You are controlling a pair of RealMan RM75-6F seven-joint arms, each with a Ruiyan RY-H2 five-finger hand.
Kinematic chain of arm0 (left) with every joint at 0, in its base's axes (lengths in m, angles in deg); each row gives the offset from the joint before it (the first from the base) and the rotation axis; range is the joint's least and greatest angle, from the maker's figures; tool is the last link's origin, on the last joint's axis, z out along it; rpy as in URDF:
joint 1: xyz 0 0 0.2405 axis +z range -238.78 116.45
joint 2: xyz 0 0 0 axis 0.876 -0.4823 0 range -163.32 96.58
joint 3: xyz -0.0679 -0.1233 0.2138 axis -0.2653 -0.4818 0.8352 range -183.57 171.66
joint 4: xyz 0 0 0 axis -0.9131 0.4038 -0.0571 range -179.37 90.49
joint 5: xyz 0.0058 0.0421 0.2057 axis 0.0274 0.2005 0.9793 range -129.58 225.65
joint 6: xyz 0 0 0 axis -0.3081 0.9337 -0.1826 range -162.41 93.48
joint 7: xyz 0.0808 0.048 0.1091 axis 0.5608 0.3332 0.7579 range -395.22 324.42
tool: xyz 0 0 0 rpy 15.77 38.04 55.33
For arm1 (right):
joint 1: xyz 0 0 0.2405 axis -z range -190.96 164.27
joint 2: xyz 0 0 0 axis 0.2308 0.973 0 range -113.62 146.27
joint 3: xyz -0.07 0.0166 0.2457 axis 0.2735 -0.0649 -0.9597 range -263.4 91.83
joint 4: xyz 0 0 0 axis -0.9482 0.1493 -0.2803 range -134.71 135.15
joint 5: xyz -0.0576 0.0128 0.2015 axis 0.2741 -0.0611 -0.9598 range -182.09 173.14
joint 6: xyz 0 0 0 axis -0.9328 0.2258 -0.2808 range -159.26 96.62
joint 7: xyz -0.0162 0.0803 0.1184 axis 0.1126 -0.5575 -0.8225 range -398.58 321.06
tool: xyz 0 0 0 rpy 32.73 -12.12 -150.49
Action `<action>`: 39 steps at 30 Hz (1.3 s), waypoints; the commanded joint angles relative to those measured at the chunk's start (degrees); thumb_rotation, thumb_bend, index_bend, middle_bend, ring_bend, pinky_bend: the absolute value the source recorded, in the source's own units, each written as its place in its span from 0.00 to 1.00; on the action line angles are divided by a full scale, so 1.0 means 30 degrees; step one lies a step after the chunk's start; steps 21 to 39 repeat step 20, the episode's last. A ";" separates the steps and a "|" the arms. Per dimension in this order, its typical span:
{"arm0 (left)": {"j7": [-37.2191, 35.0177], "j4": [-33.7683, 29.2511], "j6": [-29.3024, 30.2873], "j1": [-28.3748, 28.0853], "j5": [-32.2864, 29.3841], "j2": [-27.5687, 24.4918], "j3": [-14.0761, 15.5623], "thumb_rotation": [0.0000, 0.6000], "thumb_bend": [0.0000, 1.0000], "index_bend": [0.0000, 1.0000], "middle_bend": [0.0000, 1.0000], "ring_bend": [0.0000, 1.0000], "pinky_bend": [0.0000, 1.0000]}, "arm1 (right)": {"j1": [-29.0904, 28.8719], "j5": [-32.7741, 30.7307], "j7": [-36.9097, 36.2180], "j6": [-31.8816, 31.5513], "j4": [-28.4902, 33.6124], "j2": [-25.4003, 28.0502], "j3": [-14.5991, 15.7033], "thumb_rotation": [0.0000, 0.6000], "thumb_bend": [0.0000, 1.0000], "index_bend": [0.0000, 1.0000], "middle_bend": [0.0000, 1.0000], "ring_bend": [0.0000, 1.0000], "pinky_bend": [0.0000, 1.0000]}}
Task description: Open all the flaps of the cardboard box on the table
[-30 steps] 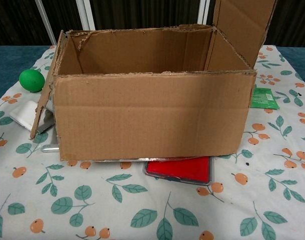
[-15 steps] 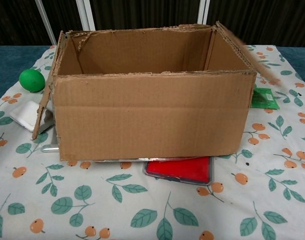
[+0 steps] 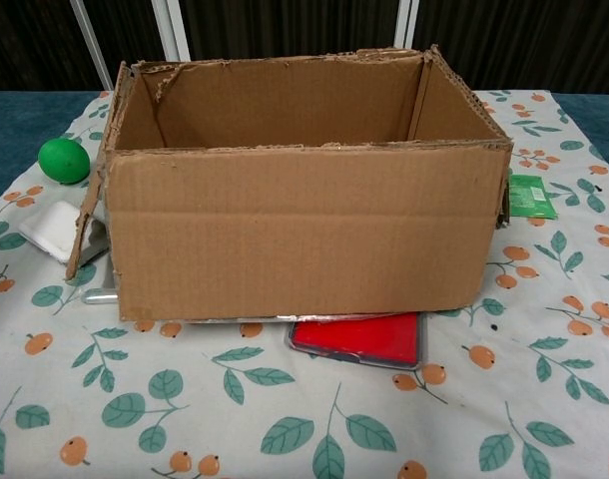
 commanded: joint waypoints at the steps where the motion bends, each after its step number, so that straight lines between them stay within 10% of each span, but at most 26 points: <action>1: 0.0328 0.0067 -0.0024 0.0004 -0.0015 0.0004 0.0050 1.00 0.19 0.00 0.00 0.00 0.00 | 0.3285 0.0478 -0.2425 -0.3976 0.1131 -0.0950 -0.0913 1.00 0.45 0.27 0.21 0.13 0.23; 11: 0.1850 -0.0036 0.0310 0.0190 0.0231 -0.0259 0.0295 1.00 0.15 0.00 0.00 0.00 0.00 | 1.0086 0.3100 -0.7232 -1.0312 0.2455 -0.3491 -0.0985 1.00 0.27 0.01 0.04 0.06 0.23; 20: 0.2479 0.0374 0.0628 0.0619 0.0553 -0.0362 0.0770 1.00 0.10 0.00 0.00 0.00 0.00 | 1.5397 0.6925 -0.9525 -1.4220 0.0721 -0.6194 0.0190 0.84 0.23 0.00 0.00 0.00 0.23; 39: 0.2479 0.0374 0.0628 0.0619 0.0553 -0.0362 0.0770 1.00 0.10 0.00 0.00 0.00 0.00 | 1.5397 0.6925 -0.9525 -1.4220 0.0721 -0.6194 0.0190 0.84 0.23 0.00 0.00 0.00 0.23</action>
